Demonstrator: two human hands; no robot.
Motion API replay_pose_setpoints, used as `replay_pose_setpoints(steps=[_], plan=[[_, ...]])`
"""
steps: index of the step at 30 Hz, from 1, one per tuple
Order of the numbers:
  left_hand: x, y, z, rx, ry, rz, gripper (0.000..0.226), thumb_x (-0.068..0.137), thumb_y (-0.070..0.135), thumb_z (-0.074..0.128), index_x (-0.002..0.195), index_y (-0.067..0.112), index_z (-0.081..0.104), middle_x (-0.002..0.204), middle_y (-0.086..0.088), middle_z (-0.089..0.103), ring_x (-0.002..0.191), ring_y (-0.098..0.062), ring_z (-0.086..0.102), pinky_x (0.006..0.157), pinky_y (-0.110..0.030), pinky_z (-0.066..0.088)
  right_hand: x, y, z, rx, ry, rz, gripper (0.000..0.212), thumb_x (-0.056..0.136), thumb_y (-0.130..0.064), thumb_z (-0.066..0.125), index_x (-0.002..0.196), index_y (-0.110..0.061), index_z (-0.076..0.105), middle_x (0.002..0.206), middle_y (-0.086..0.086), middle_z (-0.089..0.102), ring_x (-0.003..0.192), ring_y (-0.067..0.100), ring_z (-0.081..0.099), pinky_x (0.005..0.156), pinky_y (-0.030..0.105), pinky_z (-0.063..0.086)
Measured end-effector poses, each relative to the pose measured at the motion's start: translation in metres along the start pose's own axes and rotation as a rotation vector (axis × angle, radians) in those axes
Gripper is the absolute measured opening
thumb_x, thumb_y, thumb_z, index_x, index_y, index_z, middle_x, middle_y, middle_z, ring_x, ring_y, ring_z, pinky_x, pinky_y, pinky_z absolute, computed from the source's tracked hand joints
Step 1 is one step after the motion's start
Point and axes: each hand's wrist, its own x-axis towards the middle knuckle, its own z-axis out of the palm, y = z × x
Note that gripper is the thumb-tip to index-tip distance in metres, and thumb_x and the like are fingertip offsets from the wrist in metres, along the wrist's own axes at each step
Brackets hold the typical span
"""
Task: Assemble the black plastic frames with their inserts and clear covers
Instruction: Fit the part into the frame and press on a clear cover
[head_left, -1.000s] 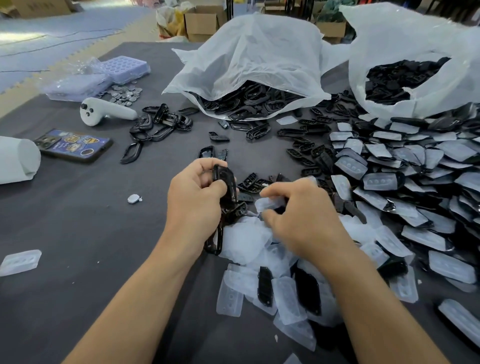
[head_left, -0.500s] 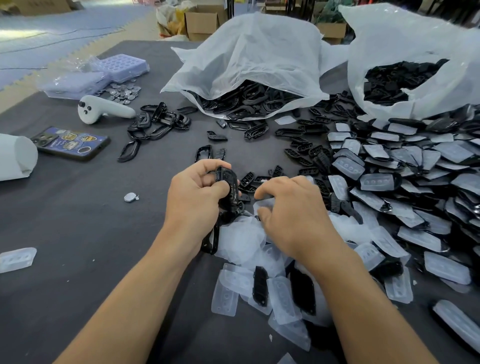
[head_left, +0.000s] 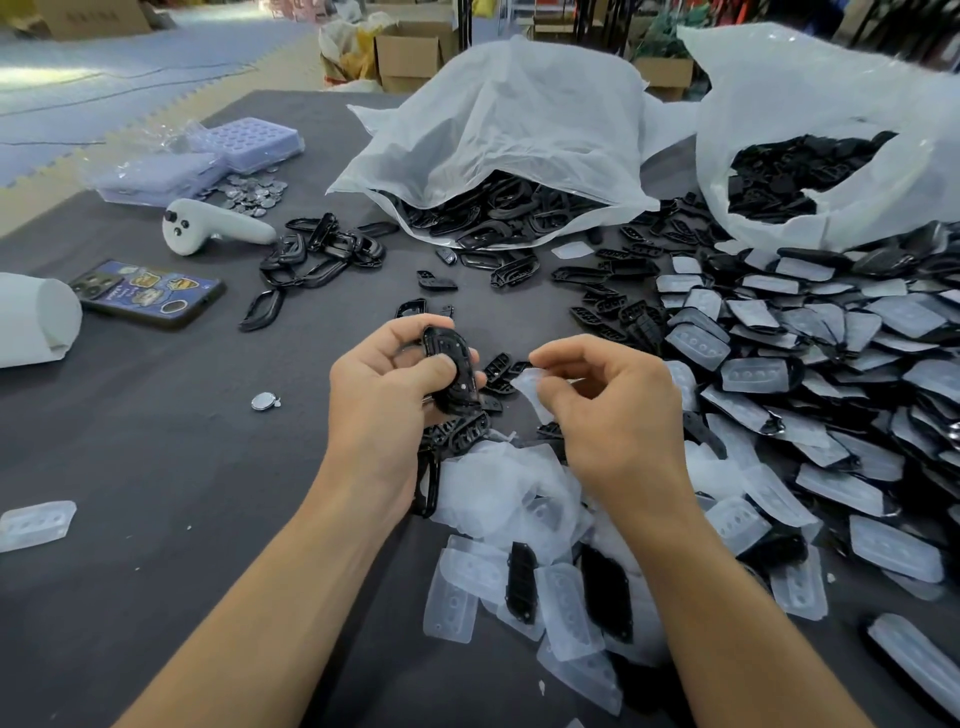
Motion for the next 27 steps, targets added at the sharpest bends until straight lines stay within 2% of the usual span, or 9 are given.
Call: replay_pose_setpoints(steps=[3, 7, 9, 14, 17, 20, 22, 25, 27], plan=[[-0.0034, 0.0015, 0.0019, -0.025, -0.117, -0.055, 0.036, 0.078, -0.009, 0.062, 0.09, 0.02, 0.081, 0.079, -0.015, 0.076, 0.065, -0.027, 0.073, 0.059, -0.03, 0.06, 0.0016, -0.0016, 0.0007, 0.239, -0.021, 0.092, 0.021, 0.085, -0.003, 0.079, 0.084, -0.024, 0.079, 0.076, -0.004, 0.076, 0.065, 0.006, 0.066, 0.064, 0.024, 0.056], [-0.0042, 0.0021, 0.0006, 0.005, -0.252, -0.185, 0.046, 0.068, -0.001, 0.061, 0.108, 0.012, 0.08, 0.084, -0.018, 0.076, 0.066, -0.028, 0.073, 0.061, -0.03, 0.06, 0.0031, -0.002, 0.0005, 0.338, -0.03, 0.111, 0.022, 0.084, -0.002, 0.079, 0.082, -0.024, 0.079, 0.074, -0.003, 0.076, 0.064, 0.008, 0.066, 0.063, 0.021, 0.054], [-0.0035, 0.0016, 0.0003, 0.026, -0.276, -0.207, 0.046, 0.067, -0.002, 0.061, 0.108, 0.009, 0.079, 0.084, -0.019, 0.076, 0.065, -0.028, 0.072, 0.061, -0.029, 0.059, 0.0026, -0.0033, 0.0002, 0.368, -0.063, 0.09, 0.022, 0.083, -0.002, 0.08, 0.082, -0.024, 0.08, 0.075, 0.0, 0.076, 0.067, 0.01, 0.069, 0.065, 0.023, 0.056], [-0.0053, 0.0017, 0.0023, 0.075, -0.323, -0.201, 0.038, 0.073, -0.006, 0.061, 0.102, 0.007, 0.082, 0.087, -0.022, 0.076, 0.073, -0.027, 0.074, 0.062, -0.028, 0.059, 0.0006, -0.0055, 0.0024, 0.358, -0.092, 0.047, 0.015, 0.082, -0.004, 0.081, 0.08, -0.019, 0.079, 0.076, 0.005, 0.077, 0.067, 0.018, 0.071, 0.068, 0.031, 0.06], [-0.0059, 0.0035, 0.0025, 0.07, -0.316, -0.187, 0.039, 0.081, -0.016, 0.056, 0.093, 0.009, 0.083, 0.082, -0.019, 0.076, 0.067, -0.026, 0.073, 0.059, -0.028, 0.058, 0.0002, -0.0047, 0.0029, 0.31, -0.076, 0.047, 0.019, 0.082, -0.002, 0.08, 0.078, -0.02, 0.078, 0.075, 0.003, 0.077, 0.067, 0.017, 0.072, 0.07, 0.034, 0.06], [-0.0066, 0.0041, 0.0035, 0.063, -0.295, -0.185, 0.042, 0.083, -0.019, 0.053, 0.087, 0.011, 0.083, 0.08, -0.018, 0.076, 0.064, -0.026, 0.073, 0.057, -0.028, 0.058, -0.0013, -0.004, 0.0028, 0.228, -0.077, 0.024, 0.016, 0.083, -0.004, 0.078, 0.076, -0.019, 0.077, 0.071, -0.001, 0.076, 0.065, 0.013, 0.071, 0.066, 0.028, 0.056], [-0.0062, 0.0047, 0.0039, 0.07, -0.287, -0.185, 0.033, 0.076, -0.014, 0.059, 0.089, 0.008, 0.081, 0.08, -0.019, 0.075, 0.066, -0.027, 0.073, 0.056, -0.028, 0.057, -0.0029, -0.0057, 0.0022, 0.197, -0.092, -0.008, 0.015, 0.084, -0.007, 0.077, 0.076, -0.02, 0.077, 0.071, -0.002, 0.076, 0.065, 0.013, 0.072, 0.064, 0.025, 0.057], [-0.0056, 0.0048, 0.0029, 0.087, -0.296, -0.188, 0.032, 0.065, -0.002, 0.061, 0.086, 0.009, 0.081, 0.08, -0.018, 0.075, 0.065, -0.028, 0.073, 0.056, -0.028, 0.057, -0.0037, -0.0091, 0.0009, 0.229, -0.137, -0.007, 0.013, 0.085, -0.008, 0.076, 0.077, -0.018, 0.078, 0.069, 0.004, 0.075, 0.064, 0.021, 0.074, 0.068, 0.039, 0.063], [-0.0051, 0.005, 0.0019, 0.071, -0.306, -0.183, 0.03, 0.065, -0.001, 0.061, 0.081, 0.014, 0.081, 0.079, -0.016, 0.075, 0.064, -0.028, 0.072, 0.059, -0.031, 0.058, -0.0023, -0.0087, 0.0013, 0.274, -0.126, 0.032, 0.016, 0.086, -0.005, 0.077, 0.076, -0.017, 0.079, 0.07, 0.005, 0.075, 0.063, 0.017, 0.071, 0.068, 0.038, 0.062]])
